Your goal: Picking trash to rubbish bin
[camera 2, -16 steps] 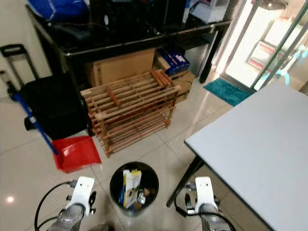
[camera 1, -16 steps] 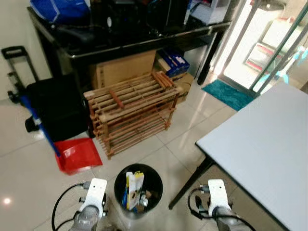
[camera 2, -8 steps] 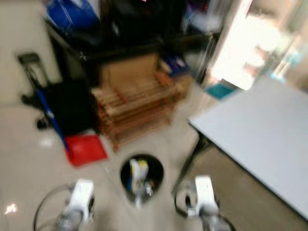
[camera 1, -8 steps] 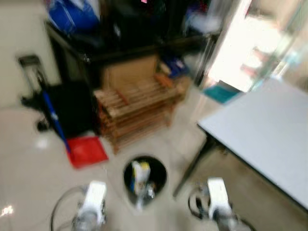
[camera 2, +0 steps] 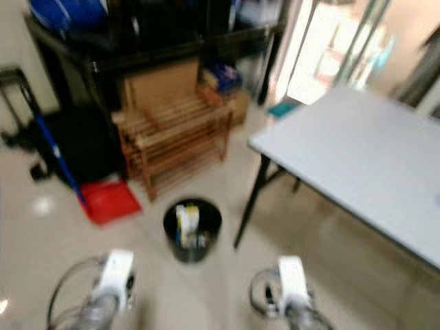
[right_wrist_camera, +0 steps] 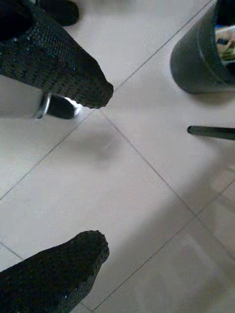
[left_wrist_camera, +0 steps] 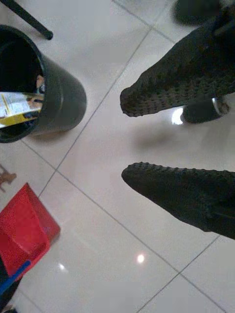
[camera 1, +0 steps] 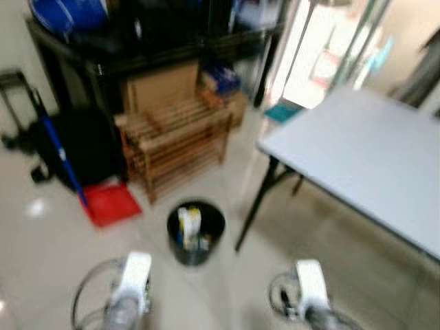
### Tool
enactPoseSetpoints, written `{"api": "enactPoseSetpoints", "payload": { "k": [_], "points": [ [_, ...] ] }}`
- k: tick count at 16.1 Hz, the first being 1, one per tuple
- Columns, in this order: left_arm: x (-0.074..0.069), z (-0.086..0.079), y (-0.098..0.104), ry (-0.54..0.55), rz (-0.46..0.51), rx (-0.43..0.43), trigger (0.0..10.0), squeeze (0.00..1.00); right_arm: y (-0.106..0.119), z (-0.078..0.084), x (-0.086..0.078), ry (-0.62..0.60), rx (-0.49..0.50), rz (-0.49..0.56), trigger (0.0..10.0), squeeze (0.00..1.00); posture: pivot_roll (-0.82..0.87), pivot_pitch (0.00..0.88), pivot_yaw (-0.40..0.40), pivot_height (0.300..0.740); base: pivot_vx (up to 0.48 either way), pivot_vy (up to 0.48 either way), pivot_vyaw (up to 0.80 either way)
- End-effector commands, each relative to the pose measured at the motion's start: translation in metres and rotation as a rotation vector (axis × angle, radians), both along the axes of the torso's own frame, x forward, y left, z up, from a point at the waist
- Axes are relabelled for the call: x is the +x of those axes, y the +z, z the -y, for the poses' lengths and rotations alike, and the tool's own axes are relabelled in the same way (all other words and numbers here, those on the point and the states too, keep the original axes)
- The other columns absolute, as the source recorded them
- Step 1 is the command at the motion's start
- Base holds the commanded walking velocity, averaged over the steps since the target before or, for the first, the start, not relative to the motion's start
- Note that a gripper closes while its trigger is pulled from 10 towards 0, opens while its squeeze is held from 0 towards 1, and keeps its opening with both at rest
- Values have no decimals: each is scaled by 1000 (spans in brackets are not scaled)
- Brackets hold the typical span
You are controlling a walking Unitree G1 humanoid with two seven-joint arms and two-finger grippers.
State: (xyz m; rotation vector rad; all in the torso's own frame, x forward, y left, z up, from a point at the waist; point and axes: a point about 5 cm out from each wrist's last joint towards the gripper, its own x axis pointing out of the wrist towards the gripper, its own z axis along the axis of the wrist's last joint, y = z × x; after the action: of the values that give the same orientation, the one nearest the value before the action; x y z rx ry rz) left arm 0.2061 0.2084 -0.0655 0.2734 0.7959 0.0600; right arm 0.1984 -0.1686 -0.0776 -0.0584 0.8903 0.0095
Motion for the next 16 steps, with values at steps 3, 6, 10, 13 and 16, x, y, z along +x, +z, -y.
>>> {"api": "enactPoseSetpoints", "payload": {
  "k": [3,6,10,13,16],
  "points": [
    [-1,6,-2,1,-8,-1,10000,0,3,8,4,-11,-14,17,10000,0,22,0,-111,740,0,0,0],
    [6,7,3,24,31,-20,10000,0,4,8,6,-12,-5,23,10000,0,23,10,-117,740,0,0,0],
    [7,3,4,41,38,-15,10000,0,5,8,7,-9,-1,22,10000,0,24,16,-117,740,0,0,0],
    [7,2,4,50,45,-25,10000,0,6,7,9,-13,8,32,10000,0,17,24,-113,740,0,0,0],
    [10,3,6,52,53,-29,10000,0,6,7,10,-12,11,34,10000,0,17,28,-113,740,0,0,0]
  ]
}}
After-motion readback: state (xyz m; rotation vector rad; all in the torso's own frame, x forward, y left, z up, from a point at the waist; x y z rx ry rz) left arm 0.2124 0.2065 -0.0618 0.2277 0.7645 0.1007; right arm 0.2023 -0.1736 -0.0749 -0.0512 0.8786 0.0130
